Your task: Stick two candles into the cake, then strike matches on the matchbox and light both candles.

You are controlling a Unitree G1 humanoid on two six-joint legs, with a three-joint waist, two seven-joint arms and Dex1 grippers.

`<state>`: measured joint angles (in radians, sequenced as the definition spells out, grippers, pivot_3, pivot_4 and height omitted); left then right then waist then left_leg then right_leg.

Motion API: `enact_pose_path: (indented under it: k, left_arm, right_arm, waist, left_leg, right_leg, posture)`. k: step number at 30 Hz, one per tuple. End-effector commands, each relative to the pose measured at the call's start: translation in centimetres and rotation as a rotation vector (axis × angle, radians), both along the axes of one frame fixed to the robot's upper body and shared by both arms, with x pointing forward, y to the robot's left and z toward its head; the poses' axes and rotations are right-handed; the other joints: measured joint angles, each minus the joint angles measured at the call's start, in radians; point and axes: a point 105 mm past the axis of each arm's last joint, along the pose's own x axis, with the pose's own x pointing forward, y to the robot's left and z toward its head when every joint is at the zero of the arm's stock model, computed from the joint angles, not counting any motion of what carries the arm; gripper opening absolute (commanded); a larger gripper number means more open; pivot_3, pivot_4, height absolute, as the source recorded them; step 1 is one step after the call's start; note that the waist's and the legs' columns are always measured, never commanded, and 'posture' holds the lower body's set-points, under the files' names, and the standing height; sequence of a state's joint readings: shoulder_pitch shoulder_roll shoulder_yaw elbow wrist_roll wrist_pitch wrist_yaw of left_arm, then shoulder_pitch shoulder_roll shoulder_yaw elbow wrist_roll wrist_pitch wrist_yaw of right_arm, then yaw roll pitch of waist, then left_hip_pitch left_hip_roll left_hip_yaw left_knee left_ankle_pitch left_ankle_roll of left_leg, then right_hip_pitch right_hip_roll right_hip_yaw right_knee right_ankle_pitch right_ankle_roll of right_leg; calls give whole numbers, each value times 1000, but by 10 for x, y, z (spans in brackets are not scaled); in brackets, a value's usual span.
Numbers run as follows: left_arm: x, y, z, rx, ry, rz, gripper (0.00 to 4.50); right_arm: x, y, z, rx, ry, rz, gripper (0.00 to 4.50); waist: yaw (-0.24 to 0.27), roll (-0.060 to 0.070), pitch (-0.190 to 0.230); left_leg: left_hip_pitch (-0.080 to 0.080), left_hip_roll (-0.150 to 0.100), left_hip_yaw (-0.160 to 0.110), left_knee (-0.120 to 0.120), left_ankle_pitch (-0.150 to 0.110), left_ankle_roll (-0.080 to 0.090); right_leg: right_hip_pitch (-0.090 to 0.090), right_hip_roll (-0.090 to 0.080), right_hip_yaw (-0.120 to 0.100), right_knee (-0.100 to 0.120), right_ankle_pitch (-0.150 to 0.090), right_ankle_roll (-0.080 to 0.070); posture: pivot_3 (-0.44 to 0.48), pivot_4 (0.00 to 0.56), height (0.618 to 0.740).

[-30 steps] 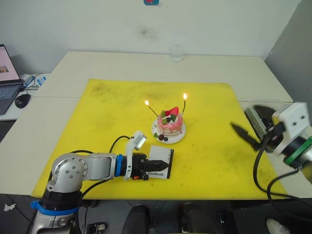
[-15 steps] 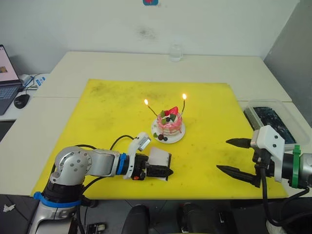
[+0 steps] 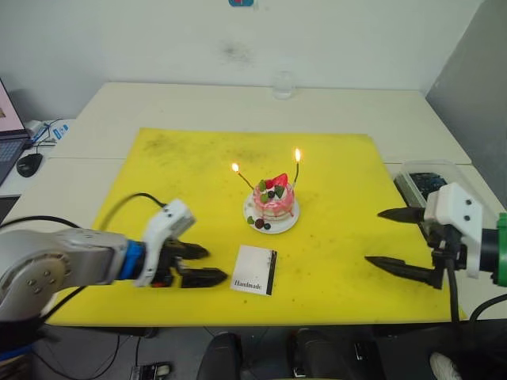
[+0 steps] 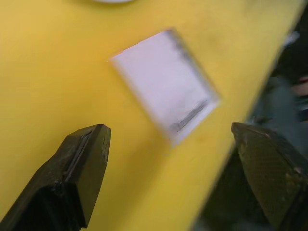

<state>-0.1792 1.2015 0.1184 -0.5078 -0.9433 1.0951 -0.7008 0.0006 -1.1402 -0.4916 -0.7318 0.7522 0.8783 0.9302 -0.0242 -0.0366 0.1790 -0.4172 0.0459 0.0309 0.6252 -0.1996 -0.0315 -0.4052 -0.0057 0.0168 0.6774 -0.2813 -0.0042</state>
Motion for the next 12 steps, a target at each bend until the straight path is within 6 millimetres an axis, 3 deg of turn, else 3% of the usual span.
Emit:
enact_pose_path:
  k: [1, 7, 12]
  left_arm:
    - [26, 30, 20, 129, -289, -55, 4477]
    - [31, 51, 35, 89, -367, -91, 4477]
    - [30, 49, 42, 4, -371, -99, 4477]
  right_arm:
    - [6, -18, 21, -57, -76, -20, 4500]
    - [12, -35, 41, -105, -107, -3, 4500]
    - [16, -36, 48, -107, -110, 20, 4500]
  waist:
    - [7, 2, 1]
    - [22, 2, 1]
    - [22, 3, 2]
  left_leg:
    - [0, 0, 0, 0, 0, 0]
    - [-2, 0, 1, 0, 0, 1]
    - [-3, 1, 2, 0, -2, 3]
  right_leg:
    - [0, -1, 0, 0, 0, -1]
    - [-2, -3, -1, -1, -1, -2]
    - [-2, -3, -3, -1, 0, 2]
  posture:
    - [0, 150, 740]
    - [0, 150, 740]
    - [0, 150, 740]
